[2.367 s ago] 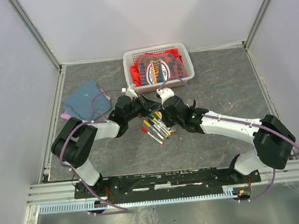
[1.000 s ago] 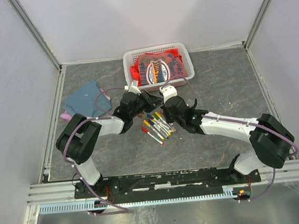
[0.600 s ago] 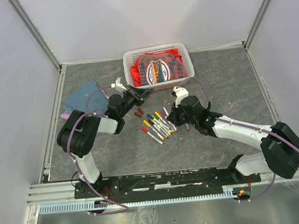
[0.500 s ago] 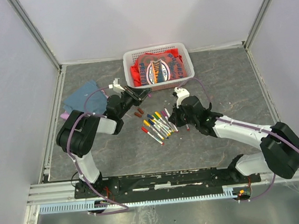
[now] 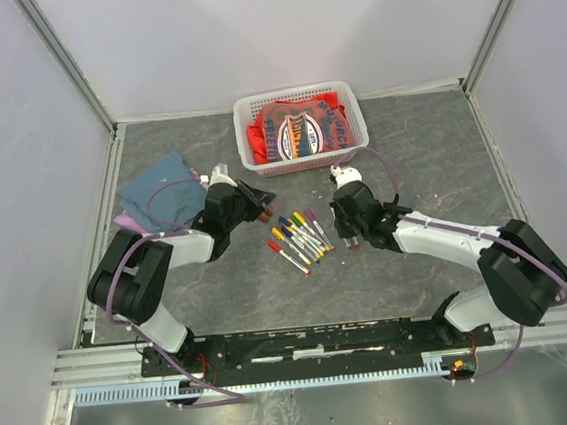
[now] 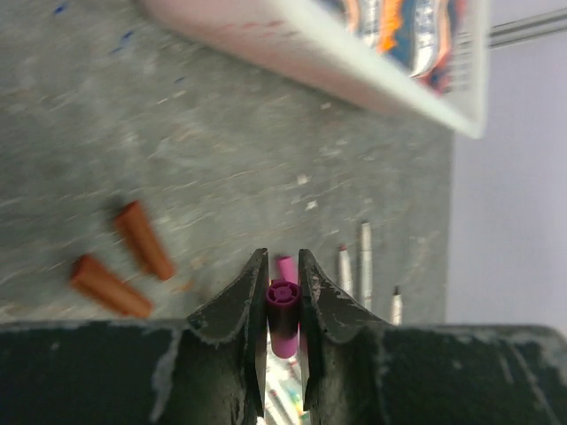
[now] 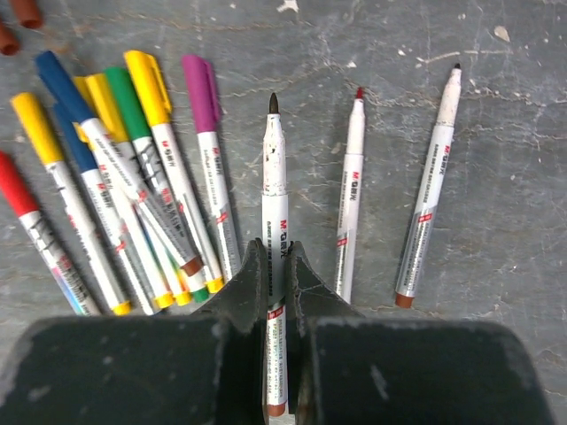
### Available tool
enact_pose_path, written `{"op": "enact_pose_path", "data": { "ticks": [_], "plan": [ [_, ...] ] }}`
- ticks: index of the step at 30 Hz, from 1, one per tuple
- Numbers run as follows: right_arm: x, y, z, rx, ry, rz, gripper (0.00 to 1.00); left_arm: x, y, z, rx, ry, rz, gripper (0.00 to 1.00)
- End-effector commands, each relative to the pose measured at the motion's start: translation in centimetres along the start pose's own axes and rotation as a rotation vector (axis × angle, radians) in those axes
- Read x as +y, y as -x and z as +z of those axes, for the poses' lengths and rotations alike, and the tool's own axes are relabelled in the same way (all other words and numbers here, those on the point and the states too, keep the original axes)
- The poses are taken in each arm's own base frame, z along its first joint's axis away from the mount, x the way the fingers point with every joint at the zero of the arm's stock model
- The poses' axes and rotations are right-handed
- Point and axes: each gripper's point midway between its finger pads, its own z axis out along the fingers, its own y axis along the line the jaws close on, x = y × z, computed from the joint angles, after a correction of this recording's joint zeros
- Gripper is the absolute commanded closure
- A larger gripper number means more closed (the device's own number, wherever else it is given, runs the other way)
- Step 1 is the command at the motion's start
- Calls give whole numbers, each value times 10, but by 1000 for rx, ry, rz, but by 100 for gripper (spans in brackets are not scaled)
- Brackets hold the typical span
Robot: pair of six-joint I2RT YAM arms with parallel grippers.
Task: Open the pen caps
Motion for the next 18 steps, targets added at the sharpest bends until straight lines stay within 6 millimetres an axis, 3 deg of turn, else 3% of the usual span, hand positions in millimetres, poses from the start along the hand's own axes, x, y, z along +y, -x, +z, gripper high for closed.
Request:
{"op": "enact_pose_path", "data": {
  "ticks": [1,7,18],
  "plan": [
    [-9,15,7,-25,-81,-15,99,42,-9,-12,4,157,80,97],
    [-14,15,15,-10,-120,-33,97,63,-18,-19,16,211,76,97],
    [-19,8,25,18,-153,-39,91,79,-22,-23,19,260,71,92]
  ]
}}
